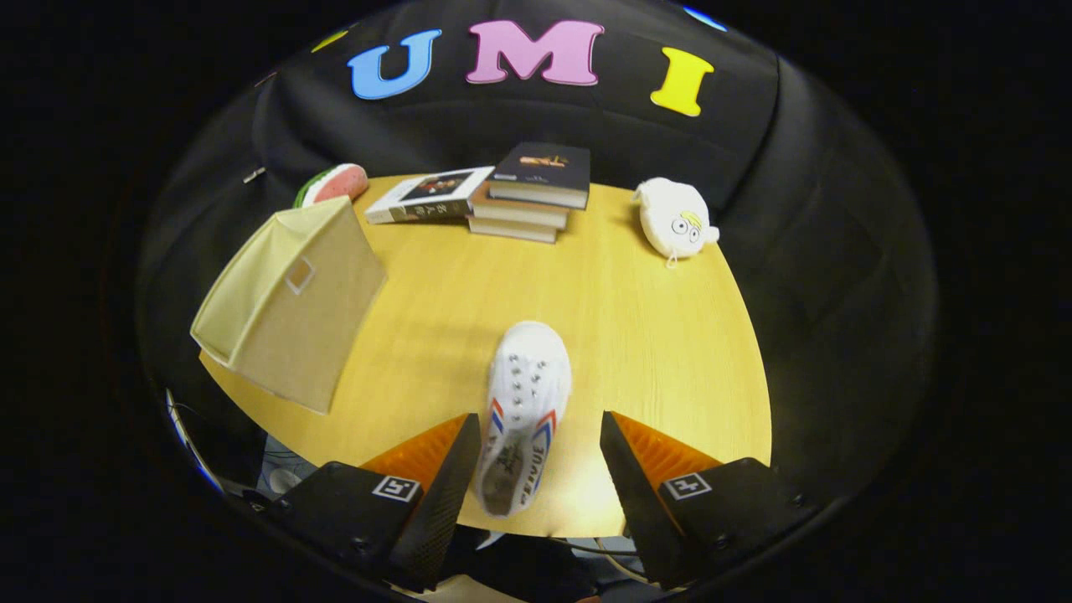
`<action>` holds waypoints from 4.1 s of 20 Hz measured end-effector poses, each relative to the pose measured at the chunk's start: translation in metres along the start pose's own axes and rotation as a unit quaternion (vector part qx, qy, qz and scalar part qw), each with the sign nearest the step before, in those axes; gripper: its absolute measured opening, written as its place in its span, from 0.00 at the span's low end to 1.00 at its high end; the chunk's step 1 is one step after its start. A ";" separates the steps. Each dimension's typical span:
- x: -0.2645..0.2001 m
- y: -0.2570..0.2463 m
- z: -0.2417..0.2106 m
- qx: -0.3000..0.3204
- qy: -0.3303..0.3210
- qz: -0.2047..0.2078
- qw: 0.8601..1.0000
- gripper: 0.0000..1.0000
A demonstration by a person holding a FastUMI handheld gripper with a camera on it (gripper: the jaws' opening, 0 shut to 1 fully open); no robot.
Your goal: Open the storage box then place both shoes into the box .Put the left shoe in first, then the right shoe, with the right side of both shoes facing outward in a uniform manner.
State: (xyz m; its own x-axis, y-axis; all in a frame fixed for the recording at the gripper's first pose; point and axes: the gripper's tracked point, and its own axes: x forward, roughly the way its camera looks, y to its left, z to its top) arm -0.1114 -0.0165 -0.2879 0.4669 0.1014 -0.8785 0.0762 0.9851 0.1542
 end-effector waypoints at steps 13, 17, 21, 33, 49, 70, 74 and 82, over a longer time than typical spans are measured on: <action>0.089 0.001 -0.051 0.046 0.076 0.042 0.995 0.68; 0.087 0.013 -0.051 0.048 0.068 0.059 0.995 0.33; 0.080 0.011 -0.047 0.109 0.076 0.070 0.989 0.06; -0.009 0.034 0.061 0.107 -0.015 0.110 0.988 0.05; -0.027 0.287 0.150 0.078 0.079 0.217 0.970 0.05; -0.017 0.279 0.172 -0.003 -0.023 0.158 0.987 0.99; -0.022 0.251 0.184 -0.008 -0.062 0.139 0.988 0.99; -0.029 0.155 0.211 0.009 -0.124 0.066 0.990 0.99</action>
State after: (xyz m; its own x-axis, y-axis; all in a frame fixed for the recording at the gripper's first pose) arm 0.0723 0.1042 -0.1428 0.6758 0.1905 -0.7121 0.0138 0.9626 0.2707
